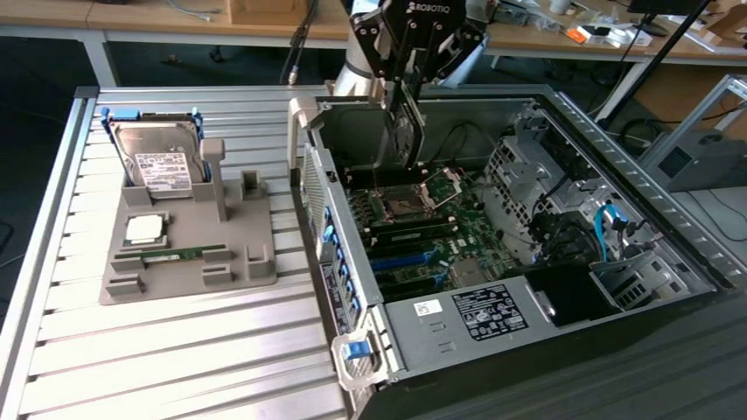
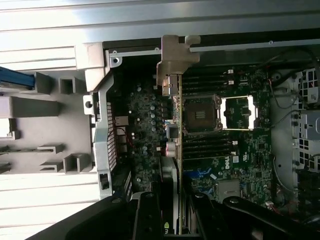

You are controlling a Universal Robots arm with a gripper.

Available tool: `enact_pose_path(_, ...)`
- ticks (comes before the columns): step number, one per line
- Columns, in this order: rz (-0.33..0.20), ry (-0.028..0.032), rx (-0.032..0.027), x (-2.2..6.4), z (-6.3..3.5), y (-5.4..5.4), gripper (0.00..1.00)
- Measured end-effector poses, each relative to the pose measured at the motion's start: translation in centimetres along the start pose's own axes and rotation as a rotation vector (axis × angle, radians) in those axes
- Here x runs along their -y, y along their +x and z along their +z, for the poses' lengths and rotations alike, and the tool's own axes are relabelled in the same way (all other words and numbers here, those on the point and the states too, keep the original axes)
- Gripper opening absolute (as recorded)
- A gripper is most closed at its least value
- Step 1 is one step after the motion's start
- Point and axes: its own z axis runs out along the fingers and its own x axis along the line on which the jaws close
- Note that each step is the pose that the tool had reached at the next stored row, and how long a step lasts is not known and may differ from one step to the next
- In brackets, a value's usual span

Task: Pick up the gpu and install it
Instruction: 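Pick up the gpu and move the gpu toward the slot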

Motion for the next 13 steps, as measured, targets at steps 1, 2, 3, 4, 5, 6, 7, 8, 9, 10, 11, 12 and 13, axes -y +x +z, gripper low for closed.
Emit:
enact_pose_path(1, 0.0, 0.0002, 0.0, 0.0, 0.0, 0.0, 0.27)
enact_pose_path(2, 0.0, 0.0005, 0.0, 0.0, 0.01, -0.1, 0.27)
enact_pose_path(3, 0.0, 0.0006, 0.0, 0.0, 0.01, -0.1, 0.27)
enact_pose_path(4, 0.0, 0.0008, 0.0001, 0.01, 0.02, -0.2, 0.27)
enact_pose_path(5, 0.0, 0.001, 0.0, 0.01, 0.02, -0.2, 0.27)
enact_pose_path(6, 0.0, 0.0011, 0.0, 0.02, 0.03, -0.3, 0.27)
enact_pose_path(7, 0.0, 0.0012, 0.0001, 0.02, 0.04, -0.4, 0.27)
enact_pose_path(8, 0.0, 0.0015, 0.0001, 0.02, 0.06, -0.6, 0.27)
enact_pose_path(9, 0.0, 0.0019, 0.0001, 0.06, 0.08, -0.7, 0.27)
enact_pose_path(10, 0.0, 0.002, 0.0002, 0.07, 0.1, -0.8, 0.27)
enact_pose_path(11, 0.0, 0.0023, 0.0001, 0.08, 0.11, -0.9, 0.27)
enact_pose_path(12, 0.0, 0.0025, 0.0002, 0.09, 0.12, -1.0, 0.27)
enact_pose_path(13, 0.0, 0.0029, 0.0002, 0.1, 0.14, -1.1, 0.27)
